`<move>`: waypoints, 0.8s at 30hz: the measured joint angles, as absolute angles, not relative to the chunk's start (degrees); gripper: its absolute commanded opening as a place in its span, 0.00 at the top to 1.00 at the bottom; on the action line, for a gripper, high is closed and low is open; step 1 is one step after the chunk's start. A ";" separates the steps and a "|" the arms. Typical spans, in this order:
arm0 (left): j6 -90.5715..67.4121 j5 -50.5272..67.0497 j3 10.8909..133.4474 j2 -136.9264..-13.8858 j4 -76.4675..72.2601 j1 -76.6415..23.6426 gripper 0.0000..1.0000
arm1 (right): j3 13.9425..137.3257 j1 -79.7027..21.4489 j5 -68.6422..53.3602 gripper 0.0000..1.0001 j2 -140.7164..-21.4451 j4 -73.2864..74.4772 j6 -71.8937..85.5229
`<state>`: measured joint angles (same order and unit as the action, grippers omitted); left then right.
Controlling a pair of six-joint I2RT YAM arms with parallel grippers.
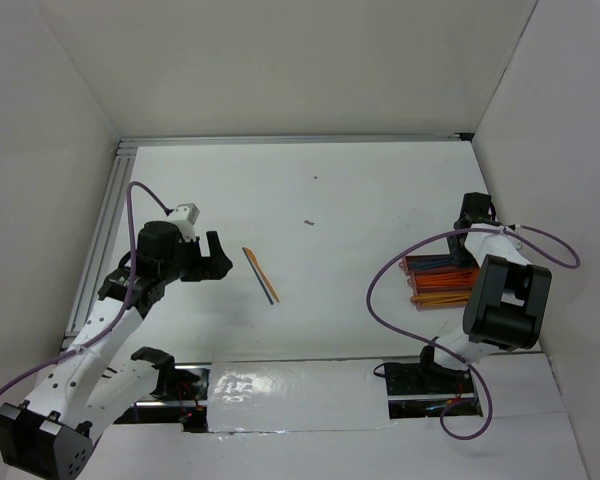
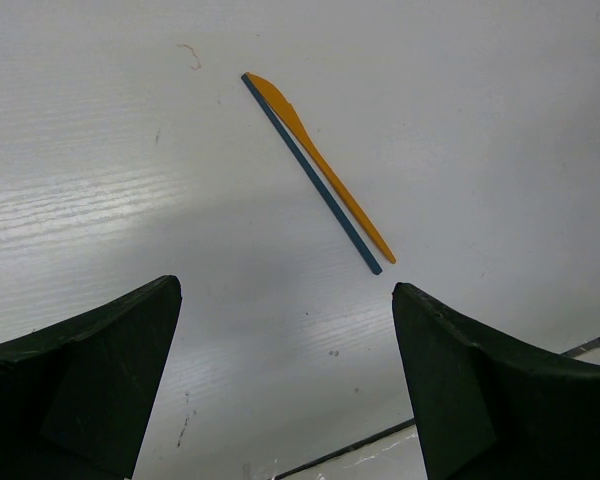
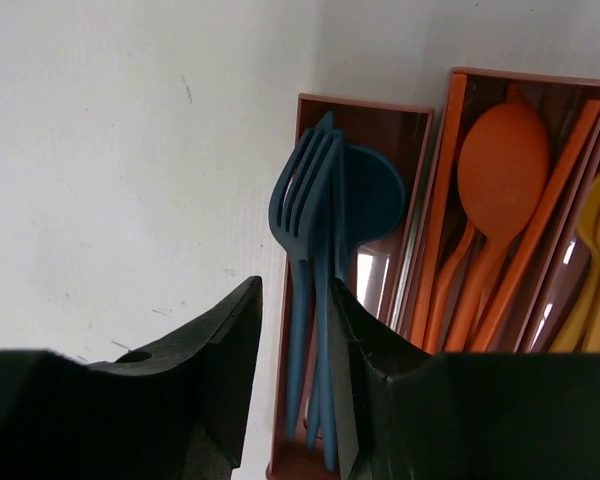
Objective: Sort the eating utensils into containers
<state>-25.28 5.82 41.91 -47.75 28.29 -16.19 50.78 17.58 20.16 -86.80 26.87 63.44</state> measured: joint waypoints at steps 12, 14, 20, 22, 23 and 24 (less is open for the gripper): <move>-25.41 5.82 41.91 -47.40 28.27 -16.19 0.00 | 60.86 -6.57 23.59 0.57 -80.18 26.15 49.78; -25.63 5.69 41.91 -47.40 28.34 -16.19 0.00 | 62.74 -16.60 21.80 0.54 -79.26 23.62 45.91; -27.75 3.07 42.22 -48.29 30.13 -16.19 0.00 | 64.40 -38.98 17.10 0.52 -85.38 18.52 37.01; -29.26 1.04 42.61 -48.36 31.73 -16.19 0.00 | 66.24 -43.72 16.27 0.53 -90.65 18.17 34.50; -30.02 0.08 42.83 -48.36 32.38 -16.19 0.00 | 67.26 -45.52 15.44 0.53 -93.17 18.09 33.45; -30.48 -0.91 43.03 -48.34 33.06 -16.19 0.00 | 68.49 -47.18 14.70 0.53 -95.79 17.98 32.27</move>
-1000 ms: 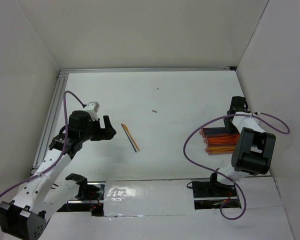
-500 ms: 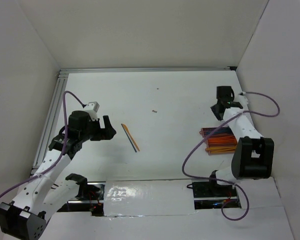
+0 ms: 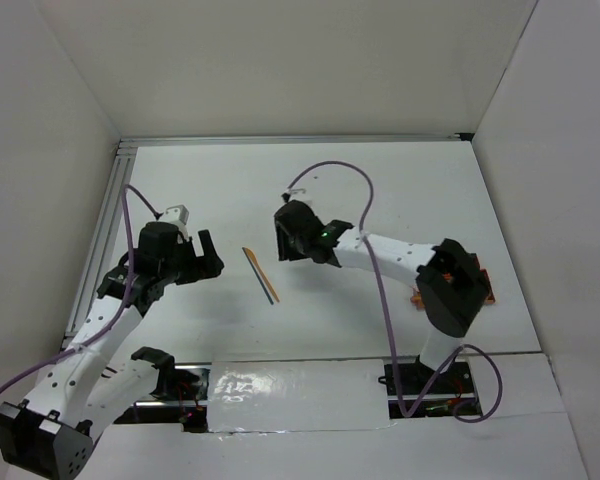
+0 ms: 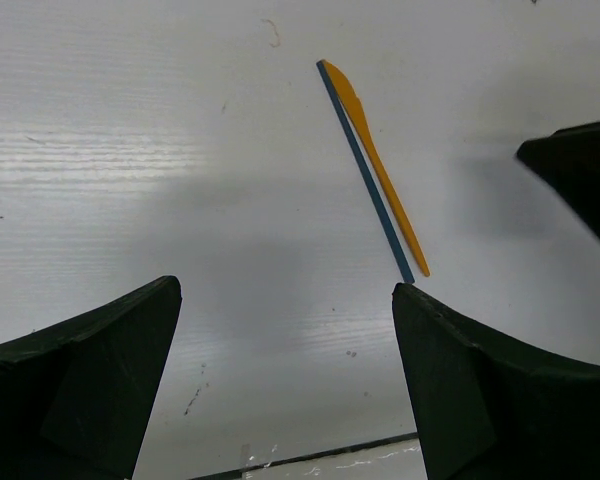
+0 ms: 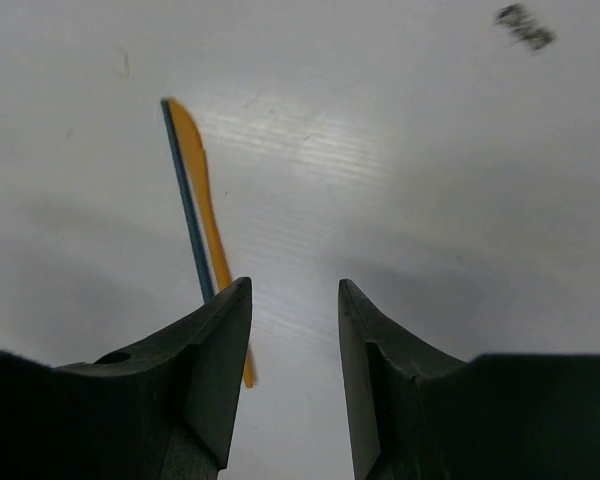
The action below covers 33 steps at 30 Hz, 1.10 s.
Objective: Sort the eating utensils into containers
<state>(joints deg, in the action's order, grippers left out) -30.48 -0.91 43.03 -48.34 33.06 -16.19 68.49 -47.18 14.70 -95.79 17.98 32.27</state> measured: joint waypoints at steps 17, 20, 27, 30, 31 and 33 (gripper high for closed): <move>-32.16 -4.25 43.40 -43.97 36.01 -16.19 0.00 | 76.44 -55.75 10.09 0.64 -112.75 17.19 22.96; -32.14 -4.25 43.42 -43.92 36.01 -16.19 0.00 | 76.44 -55.79 10.26 0.64 -114.02 17.17 22.81; -31.92 -4.23 43.40 -43.83 36.01 -16.19 0.00 | 76.62 -56.71 10.74 0.67 -115.11 16.88 22.72; -31.88 -4.21 43.40 -43.59 35.99 -16.19 0.00 | 76.79 -57.21 11.46 0.89 -115.48 16.32 22.72; -31.88 -4.23 43.40 -43.59 35.99 -16.19 0.00 | 76.90 -57.34 11.88 0.96 -115.72 16.05 22.70; -31.88 -4.23 43.40 -43.59 35.99 -16.19 0.00 | 76.95 -57.12 12.47 1.00 -115.96 15.57 23.62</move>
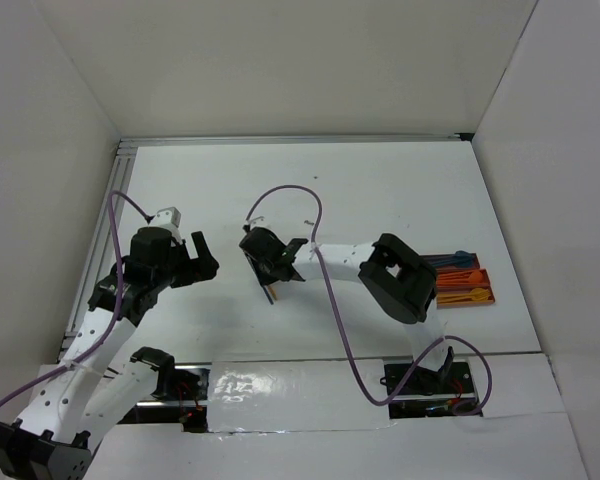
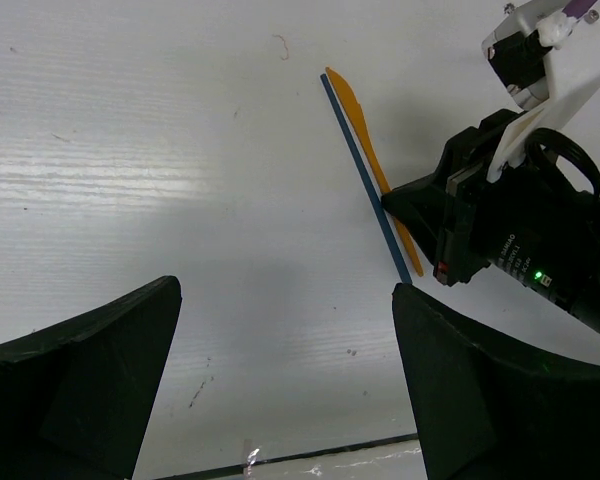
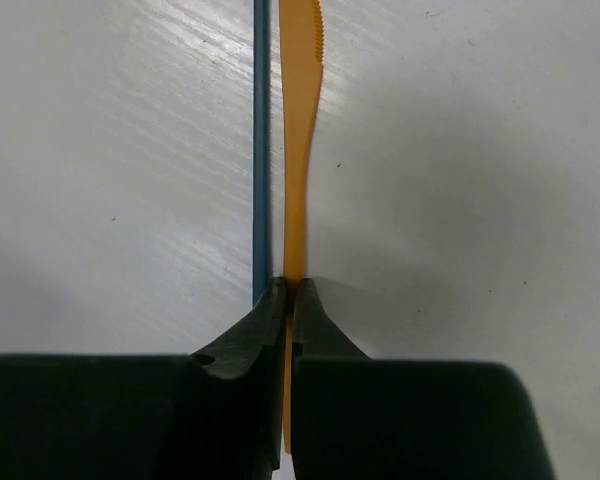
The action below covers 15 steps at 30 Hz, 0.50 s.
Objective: Sort the eating utensils into containers
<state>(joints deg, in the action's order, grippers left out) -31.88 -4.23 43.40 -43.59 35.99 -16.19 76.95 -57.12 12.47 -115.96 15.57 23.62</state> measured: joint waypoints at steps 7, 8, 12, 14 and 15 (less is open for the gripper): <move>-31.83 -4.23 43.40 -43.24 35.97 -16.19 0.00 | 75.99 -51.11 13.91 1.00 -115.22 15.86 31.68; -31.79 -4.23 43.40 -43.07 35.94 -16.19 0.00 | 74.78 -49.01 15.51 1.00 -114.02 17.39 34.04; -31.75 -4.21 43.40 -42.83 35.77 -16.19 0.00 | 70.13 -42.28 20.29 1.00 -107.33 26.20 42.06; -31.73 -4.12 43.40 -42.85 35.64 -16.19 0.00 | 67.77 -39.11 23.29 1.00 -101.23 31.31 46.46; -31.70 -4.01 43.40 -42.85 35.53 -16.19 0.00 | 66.81 -37.87 25.21 1.00 -97.01 33.82 49.17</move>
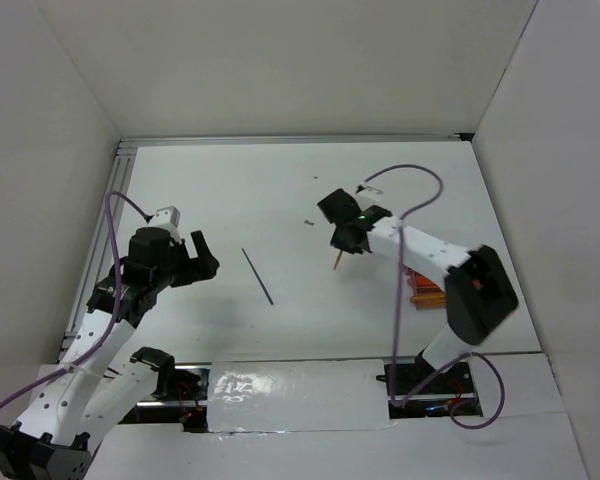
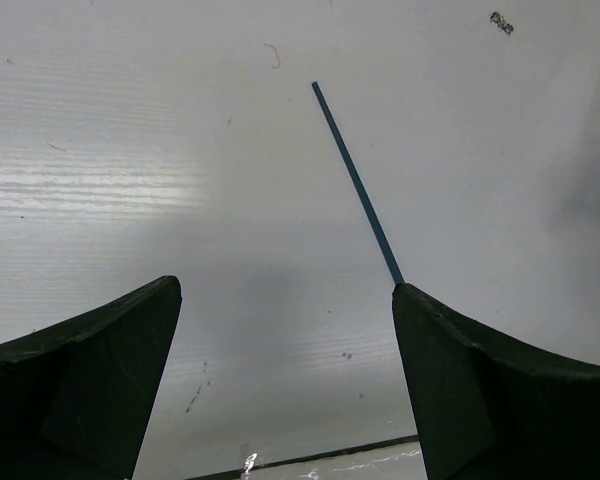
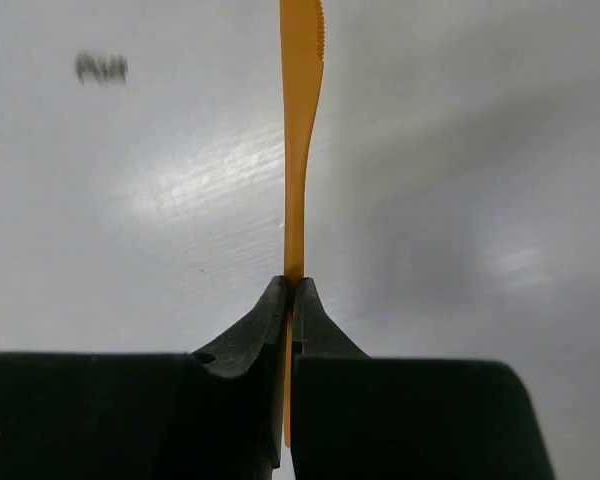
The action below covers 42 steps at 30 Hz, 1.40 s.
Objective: Sort the eating utensils into containers
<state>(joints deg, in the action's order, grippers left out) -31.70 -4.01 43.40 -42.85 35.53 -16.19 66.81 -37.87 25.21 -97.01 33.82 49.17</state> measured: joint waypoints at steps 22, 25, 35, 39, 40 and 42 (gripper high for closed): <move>-31.44 -1.61 43.40 -45.93 33.36 -16.19 0.00 | 42.00 -1.91 37.08 1.00 -50.65 55.61 80.84; -31.44 -1.39 43.40 -46.41 33.36 -16.19 0.00 | 40.60 4.01 35.79 1.00 -51.86 53.60 76.58; -31.42 -1.17 43.53 -49.56 33.41 -16.19 0.00 | 38.57 11.33 31.70 1.00 -55.55 47.20 69.01; -31.38 -0.97 44.27 -51.86 33.23 -16.32 0.00 | 36.93 11.64 30.20 1.00 -56.07 44.77 68.29; -31.35 -0.78 44.45 -52.18 33.01 -16.34 0.00 | 36.53 11.66 29.76 1.00 -56.36 44.34 68.34; -31.24 -0.49 44.69 -52.42 32.69 -16.36 0.00 | 35.68 11.66 28.73 1.00 -56.99 43.40 68.55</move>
<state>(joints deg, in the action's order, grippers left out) -31.24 -0.49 44.69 -52.42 32.69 -16.36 35.68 11.66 28.73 -56.99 43.40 68.55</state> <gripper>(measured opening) 0.996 0.022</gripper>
